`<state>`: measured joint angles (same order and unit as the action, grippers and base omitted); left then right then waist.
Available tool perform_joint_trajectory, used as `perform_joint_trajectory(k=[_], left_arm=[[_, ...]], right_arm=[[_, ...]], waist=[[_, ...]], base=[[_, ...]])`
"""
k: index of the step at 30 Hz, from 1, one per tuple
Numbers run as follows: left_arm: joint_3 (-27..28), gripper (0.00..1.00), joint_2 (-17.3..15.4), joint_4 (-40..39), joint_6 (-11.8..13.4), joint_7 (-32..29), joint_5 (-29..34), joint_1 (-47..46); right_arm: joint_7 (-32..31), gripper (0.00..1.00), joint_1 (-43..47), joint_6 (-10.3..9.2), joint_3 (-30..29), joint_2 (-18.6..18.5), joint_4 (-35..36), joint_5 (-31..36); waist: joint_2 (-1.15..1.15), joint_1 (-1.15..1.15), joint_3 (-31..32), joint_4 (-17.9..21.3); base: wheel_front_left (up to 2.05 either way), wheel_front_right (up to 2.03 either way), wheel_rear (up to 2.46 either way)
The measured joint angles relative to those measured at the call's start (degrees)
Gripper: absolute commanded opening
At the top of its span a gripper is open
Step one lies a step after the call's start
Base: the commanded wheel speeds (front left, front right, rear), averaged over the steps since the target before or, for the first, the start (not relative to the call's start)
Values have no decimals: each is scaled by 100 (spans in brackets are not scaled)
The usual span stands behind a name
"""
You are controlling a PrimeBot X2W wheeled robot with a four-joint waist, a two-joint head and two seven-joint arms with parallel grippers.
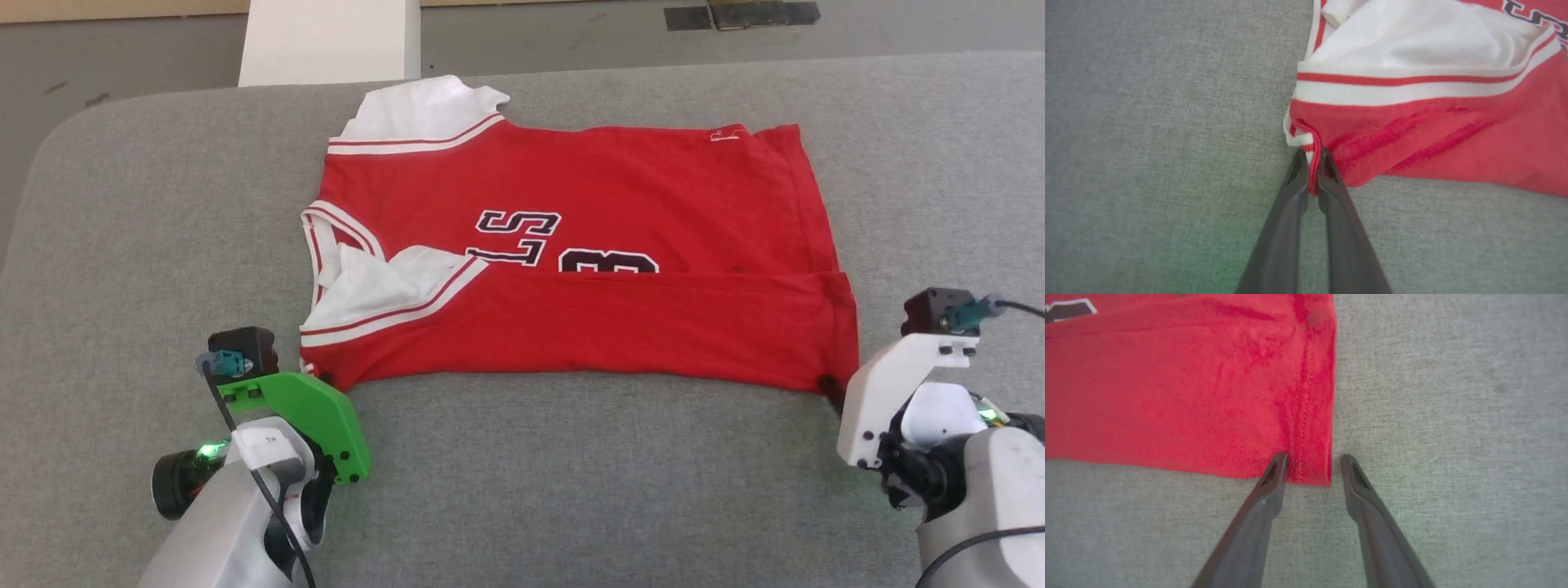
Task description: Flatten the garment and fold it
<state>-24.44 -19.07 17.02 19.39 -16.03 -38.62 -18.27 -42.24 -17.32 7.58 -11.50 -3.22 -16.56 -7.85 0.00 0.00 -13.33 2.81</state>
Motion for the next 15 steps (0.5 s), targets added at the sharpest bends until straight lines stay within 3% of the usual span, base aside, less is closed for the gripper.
perform_joint_trajectory(k=[5,15], left_arm=[[-2,0,15,60,-52,222,41,-3],[30,0,11,-89,40,1039,221,343]], right_arm=[[-344,0,25,0,-31,32,375,69],[1314,0,692,1,-56,42,918,-241]], waist=[[0,0,-5,-26],[0,0,356,-64]], base=[[0,0,0],[0,0,0]])
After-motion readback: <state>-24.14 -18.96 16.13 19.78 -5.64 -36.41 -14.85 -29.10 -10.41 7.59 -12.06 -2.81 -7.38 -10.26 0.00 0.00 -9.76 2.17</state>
